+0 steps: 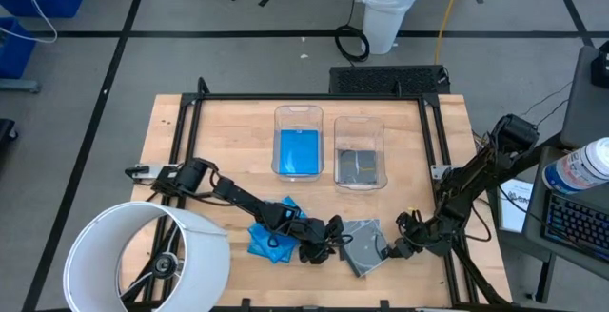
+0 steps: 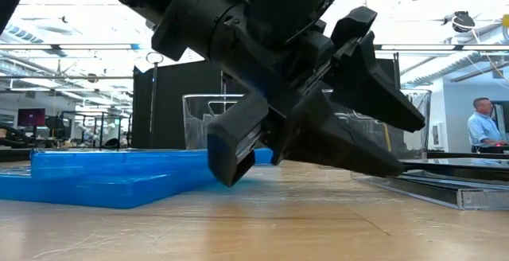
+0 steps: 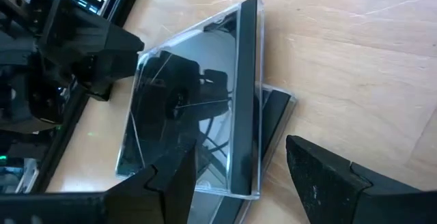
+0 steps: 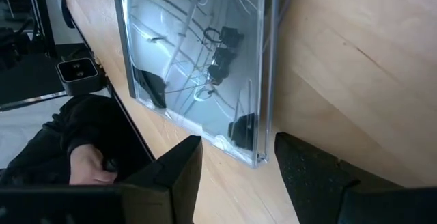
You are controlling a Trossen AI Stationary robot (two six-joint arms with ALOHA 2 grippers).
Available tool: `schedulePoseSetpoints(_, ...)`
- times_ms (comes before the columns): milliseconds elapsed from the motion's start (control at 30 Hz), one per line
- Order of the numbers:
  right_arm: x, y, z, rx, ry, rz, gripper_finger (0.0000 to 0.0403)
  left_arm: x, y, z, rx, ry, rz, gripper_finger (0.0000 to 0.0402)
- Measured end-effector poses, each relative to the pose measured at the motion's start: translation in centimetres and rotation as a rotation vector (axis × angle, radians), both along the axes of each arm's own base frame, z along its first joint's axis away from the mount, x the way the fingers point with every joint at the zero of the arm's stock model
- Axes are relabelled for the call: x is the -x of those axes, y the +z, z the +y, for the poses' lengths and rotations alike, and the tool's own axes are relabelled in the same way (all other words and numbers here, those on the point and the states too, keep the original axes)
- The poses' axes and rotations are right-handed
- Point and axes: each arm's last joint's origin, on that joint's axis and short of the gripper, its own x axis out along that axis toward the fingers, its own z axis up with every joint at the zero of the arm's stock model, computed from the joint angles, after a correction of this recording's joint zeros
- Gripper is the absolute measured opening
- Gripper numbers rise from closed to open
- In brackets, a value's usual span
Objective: Pick & place jewel cases by type
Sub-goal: Put the black CD case into the right transparent bin
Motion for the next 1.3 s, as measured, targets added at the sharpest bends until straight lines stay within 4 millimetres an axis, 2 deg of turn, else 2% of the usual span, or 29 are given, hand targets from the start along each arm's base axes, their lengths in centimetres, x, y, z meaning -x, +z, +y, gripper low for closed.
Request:
schedulePoseSetpoints(267,-0.1,-0.3,0.0,0.016,-0.005,-0.004,0.0183,-0.2,0.3,0.0,0.014,0.002,-0.038,0.0227)
schedulePoseSetpoints(667,-0.2,-0.2,0.0,0.033,-0.011,-0.035,0.0183,-0.6,0.3,1.2,0.015,0.028,-0.032,0.0227)
schedulePoseSetpoints(1033,-0.2,-0.2,0.0,0.038,-0.008,-0.042,0.0183,-0.6,0.4,1.1,0.032,0.004,-0.042,0.0227)
schedulePoseSetpoints(1167,-0.2,-0.2,0.0,0.036,0.003,-0.041,0.0183,-1.4,-0.8,0.8,0.029,0.003,-0.031,0.0227)
schedulePoseSetpoints(1300,-0.2,-0.2,0.1,0.038,0.01,-0.04,0.0183,-3.2,-1.7,0.3,0.024,0.01,0.002,0.0227)
